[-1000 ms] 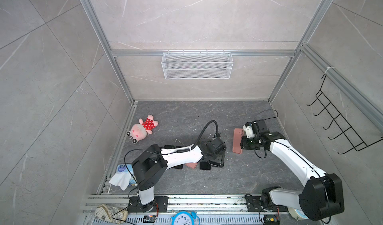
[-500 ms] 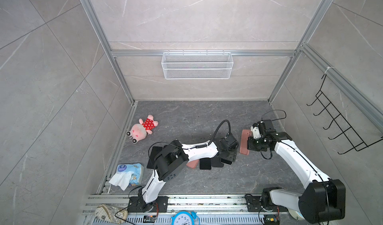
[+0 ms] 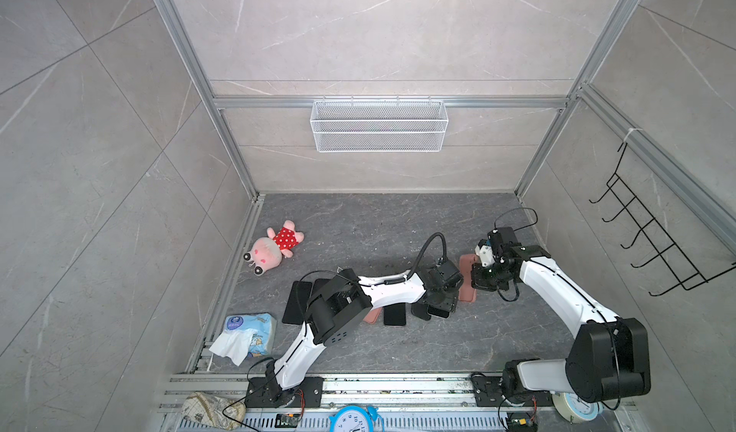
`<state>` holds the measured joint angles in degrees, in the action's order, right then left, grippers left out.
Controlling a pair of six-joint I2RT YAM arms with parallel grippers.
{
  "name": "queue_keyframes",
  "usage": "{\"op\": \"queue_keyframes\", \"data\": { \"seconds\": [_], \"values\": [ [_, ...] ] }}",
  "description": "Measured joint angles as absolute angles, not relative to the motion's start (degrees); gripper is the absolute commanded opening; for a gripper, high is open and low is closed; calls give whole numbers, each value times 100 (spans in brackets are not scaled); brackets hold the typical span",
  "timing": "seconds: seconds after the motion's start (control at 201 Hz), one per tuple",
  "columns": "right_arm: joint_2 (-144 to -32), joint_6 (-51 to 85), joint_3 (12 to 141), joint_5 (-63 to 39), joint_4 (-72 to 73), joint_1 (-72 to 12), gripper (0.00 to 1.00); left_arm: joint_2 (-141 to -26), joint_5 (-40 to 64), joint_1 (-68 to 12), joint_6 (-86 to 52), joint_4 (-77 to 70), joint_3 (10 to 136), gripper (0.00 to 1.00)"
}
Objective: Take the phone out of the phone case
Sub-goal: Place the phone at the center of the table.
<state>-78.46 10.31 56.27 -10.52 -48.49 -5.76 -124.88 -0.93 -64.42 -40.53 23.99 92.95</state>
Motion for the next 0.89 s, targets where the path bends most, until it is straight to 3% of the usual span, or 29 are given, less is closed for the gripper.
{"op": "queue_keyframes", "data": {
  "seconds": [0.468,0.892],
  "values": [
    [-8274,945,5712,-1133,-4958,-576,8,-12464,-130,-6449,-4246,2274,9240,83],
    [-8750,913,6049,-631,-5325,-576,11,-11601,-314,-6458,-4287,2121,8698,86]
  ]
}}
